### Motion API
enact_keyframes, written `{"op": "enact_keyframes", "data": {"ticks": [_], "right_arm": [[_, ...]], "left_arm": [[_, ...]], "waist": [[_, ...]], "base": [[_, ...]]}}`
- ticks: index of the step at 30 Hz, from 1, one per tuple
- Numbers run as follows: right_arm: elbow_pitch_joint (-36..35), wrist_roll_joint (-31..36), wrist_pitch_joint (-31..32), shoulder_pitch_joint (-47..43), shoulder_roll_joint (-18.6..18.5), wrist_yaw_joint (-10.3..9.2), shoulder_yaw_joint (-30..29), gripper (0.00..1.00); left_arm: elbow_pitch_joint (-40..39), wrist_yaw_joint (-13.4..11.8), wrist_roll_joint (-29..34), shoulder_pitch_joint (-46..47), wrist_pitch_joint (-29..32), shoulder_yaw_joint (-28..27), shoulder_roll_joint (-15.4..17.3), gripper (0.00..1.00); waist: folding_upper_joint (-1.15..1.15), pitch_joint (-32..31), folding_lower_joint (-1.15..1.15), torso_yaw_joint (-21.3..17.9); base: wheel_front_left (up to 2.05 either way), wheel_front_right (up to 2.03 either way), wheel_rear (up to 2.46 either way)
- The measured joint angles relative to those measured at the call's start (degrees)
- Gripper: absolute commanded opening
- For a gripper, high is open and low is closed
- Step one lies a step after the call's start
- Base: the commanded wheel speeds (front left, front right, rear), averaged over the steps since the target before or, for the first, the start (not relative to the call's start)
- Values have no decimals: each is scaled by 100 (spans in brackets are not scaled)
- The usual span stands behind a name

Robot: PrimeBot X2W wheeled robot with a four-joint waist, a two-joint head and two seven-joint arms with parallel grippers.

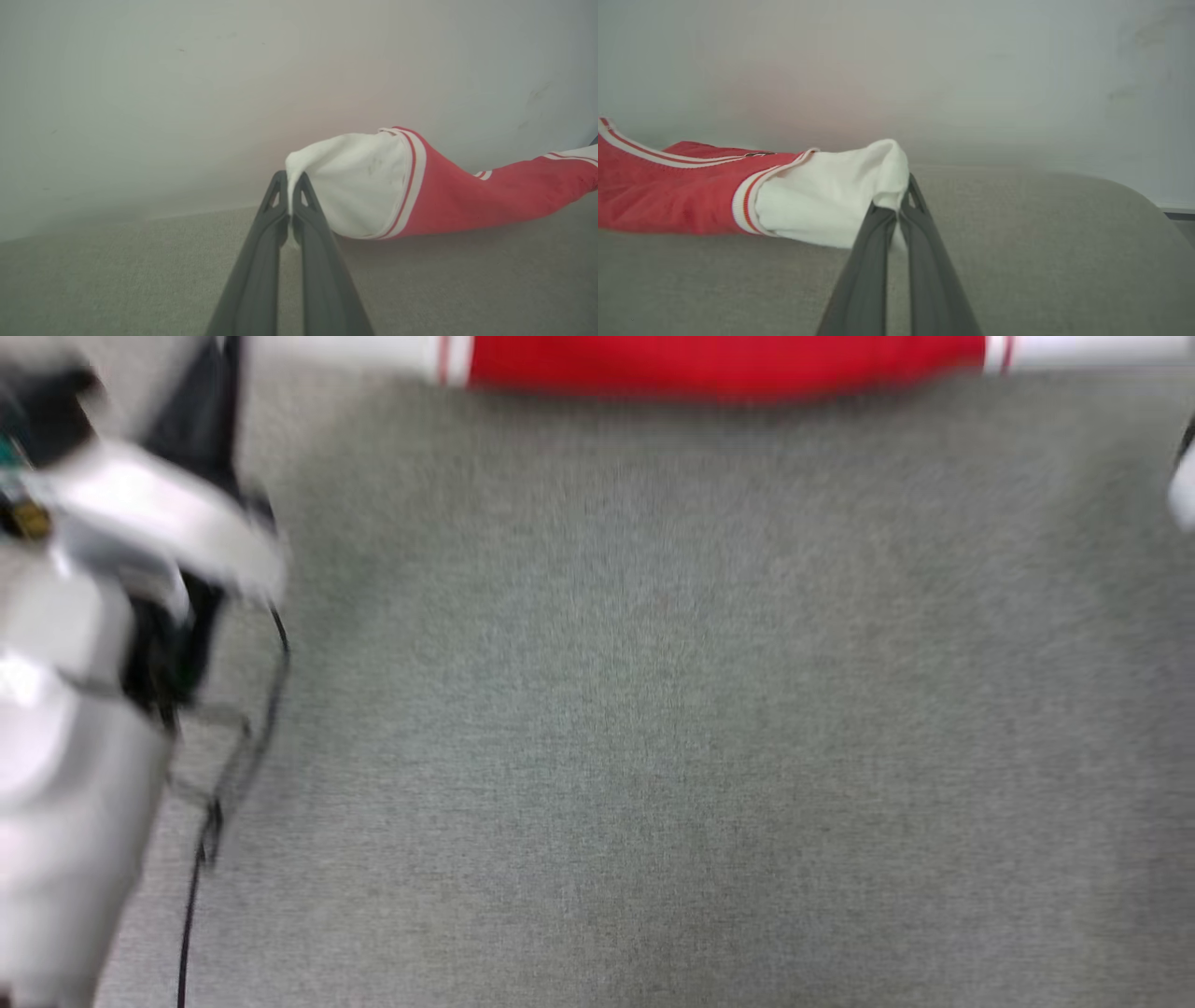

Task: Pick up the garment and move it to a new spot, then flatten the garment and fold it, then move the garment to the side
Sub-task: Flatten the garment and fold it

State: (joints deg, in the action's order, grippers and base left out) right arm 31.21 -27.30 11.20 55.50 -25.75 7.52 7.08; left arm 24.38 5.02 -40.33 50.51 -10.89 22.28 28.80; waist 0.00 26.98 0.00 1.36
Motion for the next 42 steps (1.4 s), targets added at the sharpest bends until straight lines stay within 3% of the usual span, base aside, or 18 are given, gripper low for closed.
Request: {"op": "enact_keyframes", "data": {"ticks": [9, 16, 25, 29, 35, 42], "right_arm": [[-886, -755, 398, -2342, -521, 0, 158, 0], [-1380, -875, 659, -3937, -515, 1, -45, 0], [-2067, -962, 1314, -5050, -544, 1, -360, 0], [-2276, -1103, 1779, -5566, -509, 1, -561, 0], [-2579, -1087, 2190, -6123, -409, 1, -767, 0], [-2722, -994, 2418, -6345, -303, 0, -1065, 0]], "left_arm": [[-932, -289, -186, -2075, 479, 322, 374, 0], [-1388, -564, -536, -3663, 731, 374, 723, 0], [-2097, -890, -880, -5008, 776, 250, 1093, 0], [-2516, -1159, -933, -5512, 817, 230, 1205, 0], [-3038, -1414, -1024, -6108, 1022, 372, 1233, 0], [-3285, -1543, -899, -6309, 1167, 570, 1276, 0]], "waist": [[0, -869, -1, 0], [0, -1635, -2, -76], [0, -2172, -2, -226], [0, -2245, -2, -252], [0, -2246, -1, -228], [0, -2227, 0, -210]], "base": [[0, 0, 0], [0, 0, 0], [0, 0, 0], [0, 0, 0], [0, 0, 0], [0, 0, 0]]}}
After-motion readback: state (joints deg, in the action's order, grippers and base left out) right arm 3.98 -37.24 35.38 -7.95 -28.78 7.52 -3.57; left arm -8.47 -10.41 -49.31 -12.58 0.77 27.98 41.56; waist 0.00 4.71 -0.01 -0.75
